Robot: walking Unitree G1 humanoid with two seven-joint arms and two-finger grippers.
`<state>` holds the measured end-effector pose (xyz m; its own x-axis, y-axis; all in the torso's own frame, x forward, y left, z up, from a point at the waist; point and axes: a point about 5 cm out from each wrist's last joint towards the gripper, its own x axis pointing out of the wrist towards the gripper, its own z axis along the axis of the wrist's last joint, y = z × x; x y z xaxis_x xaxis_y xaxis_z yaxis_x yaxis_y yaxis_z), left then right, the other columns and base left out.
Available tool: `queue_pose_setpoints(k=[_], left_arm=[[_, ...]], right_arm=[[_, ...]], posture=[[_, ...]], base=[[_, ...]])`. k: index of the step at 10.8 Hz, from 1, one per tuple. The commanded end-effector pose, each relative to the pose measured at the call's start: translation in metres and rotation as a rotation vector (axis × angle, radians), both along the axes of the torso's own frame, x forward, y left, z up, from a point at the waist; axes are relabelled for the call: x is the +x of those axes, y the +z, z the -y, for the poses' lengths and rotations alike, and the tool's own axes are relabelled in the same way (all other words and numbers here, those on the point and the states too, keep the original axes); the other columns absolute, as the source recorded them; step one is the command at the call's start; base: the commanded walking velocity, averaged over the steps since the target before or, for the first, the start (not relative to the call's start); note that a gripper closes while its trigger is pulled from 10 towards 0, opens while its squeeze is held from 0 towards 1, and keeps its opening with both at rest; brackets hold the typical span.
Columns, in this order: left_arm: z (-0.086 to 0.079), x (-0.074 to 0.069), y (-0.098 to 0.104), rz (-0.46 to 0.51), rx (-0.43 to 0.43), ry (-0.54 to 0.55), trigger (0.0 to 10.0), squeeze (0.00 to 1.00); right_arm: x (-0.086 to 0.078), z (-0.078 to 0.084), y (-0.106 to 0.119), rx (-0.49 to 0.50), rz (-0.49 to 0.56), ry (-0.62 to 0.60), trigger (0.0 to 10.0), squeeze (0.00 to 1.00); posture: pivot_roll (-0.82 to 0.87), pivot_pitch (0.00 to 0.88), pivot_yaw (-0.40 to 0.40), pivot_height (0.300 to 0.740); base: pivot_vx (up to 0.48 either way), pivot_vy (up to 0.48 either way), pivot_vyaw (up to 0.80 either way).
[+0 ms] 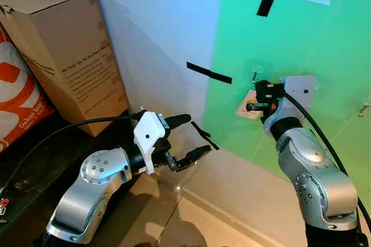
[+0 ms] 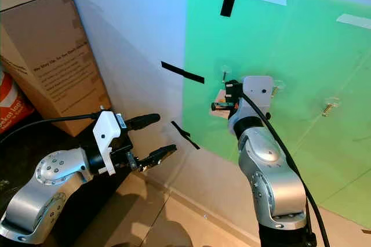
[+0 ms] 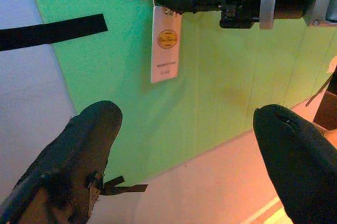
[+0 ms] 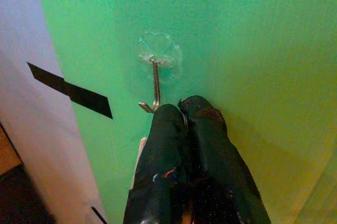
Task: Hang keys on a hook
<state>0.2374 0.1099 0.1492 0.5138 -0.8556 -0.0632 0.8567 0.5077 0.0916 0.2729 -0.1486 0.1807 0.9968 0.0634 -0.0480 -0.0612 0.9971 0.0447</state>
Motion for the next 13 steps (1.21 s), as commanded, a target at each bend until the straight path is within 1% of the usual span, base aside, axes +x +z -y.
queue_pose_setpoints(k=[1, 6, 8, 10, 11, 12, 13], left_arm=[[-0.001, 0.000, 0.000, 0.008, 0.010, -0.003, 10.0, 0.00], [-0.001, 0.001, 0.000, 0.008, 0.014, -0.001, 10.0, 0.00], [-0.002, 0.001, -0.001, 0.008, 0.016, -0.003, 10.0, 0.00], [-0.003, 0.001, -0.001, 0.007, 0.016, -0.007, 10.0, 0.00], [-0.002, 0.002, 0.000, 0.009, 0.017, -0.009, 10.0, 0.00], [-0.002, 0.003, 0.000, 0.011, 0.015, -0.008, 10.0, 0.00], [-0.002, 0.003, 0.001, 0.012, 0.013, -0.008, 10.0, 0.00]], right_arm=[[0.000, 0.009, -0.003, -0.023, -0.021, -0.047, 10.0, 0.00], [-0.006, 0.012, -0.009, -0.027, -0.038, -0.036, 10.0, 0.00], [-0.015, 0.015, -0.020, -0.043, -0.086, -0.027, 10.0, 0.00], [-0.015, 0.013, -0.012, 0.009, -0.029, -0.012, 10.0, 0.00], [-0.018, 0.005, 0.001, 0.164, 0.065, 0.071, 10.0, 0.00], [-0.023, -0.001, 0.010, 0.203, 0.122, 0.187, 10.0, 0.00], [-0.025, -0.003, 0.014, 0.206, 0.136, 0.238, 10.0, 0.00]], posture=[[-0.11, 0.025, 0.010, 0.740], [-0.11, 0.025, 0.013, 0.740], [-0.11, 0.029, 0.017, 0.740], [-0.11, 0.031, 0.021, 0.740], [-0.11, 0.032, 0.022, 0.740], [-0.11, 0.033, 0.024, 0.740], [-0.11, 0.032, 0.026, 0.740]], base=[[0.000, 0.000, 0.00], [0.000, 0.000, 0.00], [0.000, 0.000, 0.00], [0.000, 0.000, 0.00], [0.000, 0.000, 0.00], [0.000, 0.000, 0.00], [0.000, 0.000, 0.00]])
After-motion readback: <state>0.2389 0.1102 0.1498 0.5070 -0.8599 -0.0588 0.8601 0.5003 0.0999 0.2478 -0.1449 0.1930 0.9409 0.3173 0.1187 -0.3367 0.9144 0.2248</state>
